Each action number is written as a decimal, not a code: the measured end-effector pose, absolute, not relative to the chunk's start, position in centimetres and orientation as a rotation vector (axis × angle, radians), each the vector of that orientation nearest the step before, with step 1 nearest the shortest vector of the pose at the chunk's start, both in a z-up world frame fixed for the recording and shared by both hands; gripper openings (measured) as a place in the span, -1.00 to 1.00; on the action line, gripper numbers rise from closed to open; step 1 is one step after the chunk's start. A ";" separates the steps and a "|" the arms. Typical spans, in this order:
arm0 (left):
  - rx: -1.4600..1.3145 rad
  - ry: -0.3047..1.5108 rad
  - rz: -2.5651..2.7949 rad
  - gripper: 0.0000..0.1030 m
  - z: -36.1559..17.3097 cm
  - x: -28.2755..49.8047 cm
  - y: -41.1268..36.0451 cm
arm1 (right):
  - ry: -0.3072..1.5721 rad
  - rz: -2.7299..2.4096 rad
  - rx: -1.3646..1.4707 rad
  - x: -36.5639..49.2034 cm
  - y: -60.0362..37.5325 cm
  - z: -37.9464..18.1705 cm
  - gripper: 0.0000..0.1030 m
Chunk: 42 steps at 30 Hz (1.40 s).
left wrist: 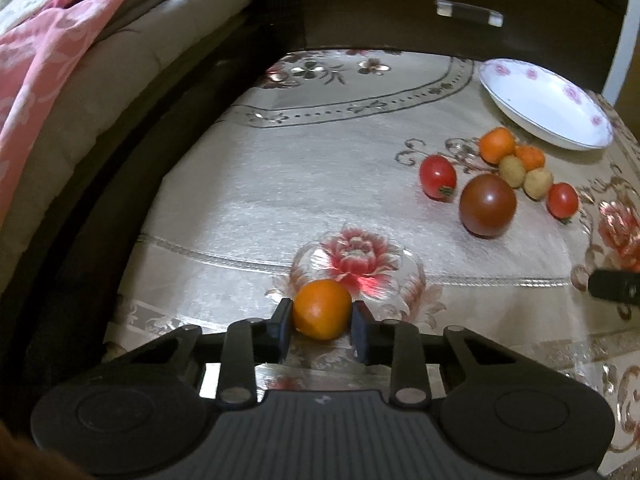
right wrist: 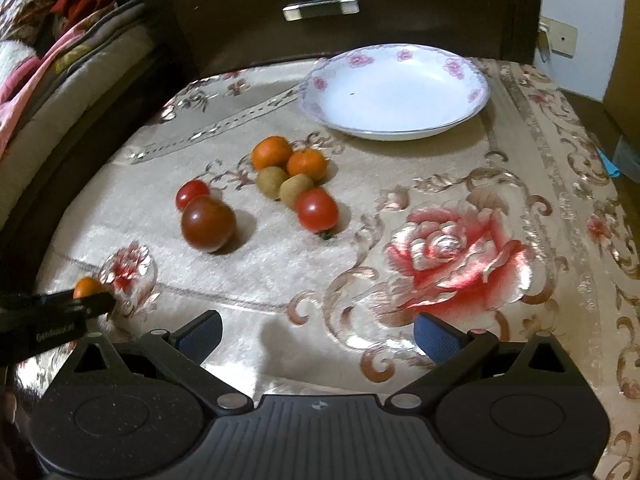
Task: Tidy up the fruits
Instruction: 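Close the right gripper on the red cherry tomato while the left gripper holds the mandarin, then carry the mandarin and tomato into the white bowl and open both grippers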
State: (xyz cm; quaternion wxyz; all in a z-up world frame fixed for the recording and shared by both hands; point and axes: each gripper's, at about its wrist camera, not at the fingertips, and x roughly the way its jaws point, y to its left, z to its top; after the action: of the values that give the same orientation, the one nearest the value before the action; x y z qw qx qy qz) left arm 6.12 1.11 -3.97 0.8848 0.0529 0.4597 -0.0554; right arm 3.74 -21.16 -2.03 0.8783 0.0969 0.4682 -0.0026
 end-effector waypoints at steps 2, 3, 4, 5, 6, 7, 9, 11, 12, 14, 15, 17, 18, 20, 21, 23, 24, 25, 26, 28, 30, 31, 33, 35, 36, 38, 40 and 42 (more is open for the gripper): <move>0.112 0.959 -0.141 -0.25 -3.9 6.1 0.8 | 0.969 -0.017 0.212 3.7 -21.9 -1.9 0.82; 0.111 0.960 -0.157 -0.25 -3.8 6.1 0.6 | 0.968 -0.020 0.215 3.7 -22.2 -1.9 0.79; 0.111 0.957 -0.174 -0.25 -3.7 6.1 0.4 | 0.969 -0.022 0.218 3.7 -22.5 -1.9 0.76; 0.114 0.953 -0.189 -0.25 -3.6 6.0 0.1 | 0.969 -0.024 0.220 3.7 -22.7 -1.9 0.73; 0.117 0.951 -0.208 -0.25 -3.4 6.0 -0.3 | 0.969 -0.028 0.219 3.6 -22.9 -1.9 0.71; 0.117 0.949 -0.233 -0.25 -3.2 6.0 -0.6 | 0.968 -0.033 0.213 3.6 -23.0 -2.0 0.67; 0.110 0.950 -0.282 -0.25 -2.8 6.0 -1.3 | 0.962 -0.040 0.197 3.6 -23.2 -2.0 0.63; 0.104 0.948 -0.332 -0.25 -2.3 6.3 -2.1 | 0.952 -0.038 0.182 3.6 -23.4 -1.8 0.61; 0.104 0.946 -0.353 -0.25 -2.0 6.5 -2.4 | 0.945 -0.034 0.177 3.8 -23.4 -1.7 0.61; 0.098 0.933 -0.388 -0.25 -1.3 6.7 -3.0 | 0.928 0.000 0.169 4.2 -23.4 -1.3 0.56; 0.095 0.929 -0.406 -0.25 -0.8 7.0 -3.2 | 0.921 0.020 0.161 4.5 -23.2 -1.2 0.53; 0.101 0.920 -0.428 -0.25 -0.3 7.5 -3.4 | 0.917 0.055 0.122 5.5 -22.6 -1.0 0.45; 0.107 0.916 -0.435 -0.25 0.0 7.8 -3.5 | 0.918 0.070 0.101 6.1 -22.4 -1.1 0.43; 0.115 0.915 -0.450 -0.25 0.3 8.4 -3.5 | 0.925 0.096 0.063 7.2 -22.0 -1.3 0.35; 0.116 0.917 -0.456 -0.25 0.4 8.9 -3.4 | 0.931 0.108 0.053 7.8 -22.0 -1.5 0.33; 0.116 0.914 -0.463 -0.25 0.6 9.5 -3.5 | 0.939 0.134 0.032 8.9 -21.8 -1.7 0.21; 0.111 0.912 -0.466 -0.25 0.7 9.7 -3.4 | 0.941 0.145 0.015 9.4 -21.6 -1.8 0.18; 0.105 0.911 -0.469 -0.25 0.7 9.8 -3.4 | 0.946 0.158 -0.008 9.9 -21.5 -1.9 0.08; 0.100 0.913 -0.471 -0.25 0.6 10.0 -3.5 | 0.950 0.165 -0.026 10.3 -21.2 -2.0 0.00; 0.101 0.921 -0.482 -0.25 0.4 10.1 -3.7 | 0.964 0.179 -0.045 10.8 -21.0 -2.4 -0.14; 0.109 0.928 -0.491 -0.25 0.2 10.1 -4.1 | 0.956 0.189 -0.055 11.0 -21.0 -2.4 -0.19; 0.112 0.931 -0.494 -0.25 0.1 10.1 -4.3 | 0.958 0.197 -0.053 11.2 -21.0 -2.4 -0.27; 0.114 0.930 -0.495 -0.25 0.1 10.2 -4.5 | 0.960 0.200 -0.053 11.3 -21.0 -2.4 -0.36; 0.114 0.928 -0.494 -0.25 0.1 10.3 -4.7 | 0.962 0.209 -0.054 11.2 -21.0 -2.3 -0.48; 0.113 0.928 -0.494 -0.25 0.1 10.4 -4.8 | 0.964 0.214 -0.055 11.1 -21.0 -2.3 -0.53; 0.116 0.929 -0.498 -0.25 0.2 10.4 -5.0 | 0.968 0.218 -0.061 10.7 -20.9 -2.2 -0.58; 0.126 0.923 -0.504 -0.25 0.3 10.3 -5.5 | 0.968 0.216 -0.058 10.4 -21.1 -2.2 -0.59; 0.132 0.920 -0.510 -0.25 0.4 10.3 -5.9 | 0.972 0.210 -0.049 10.3 -21.2 -2.0 -0.60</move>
State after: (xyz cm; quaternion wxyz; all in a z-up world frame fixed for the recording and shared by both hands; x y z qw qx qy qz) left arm 10.34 -5.93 0.42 0.8628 0.0628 0.4386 -0.2433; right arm 10.32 -21.24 -2.05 0.8787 -0.0233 0.4660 0.1009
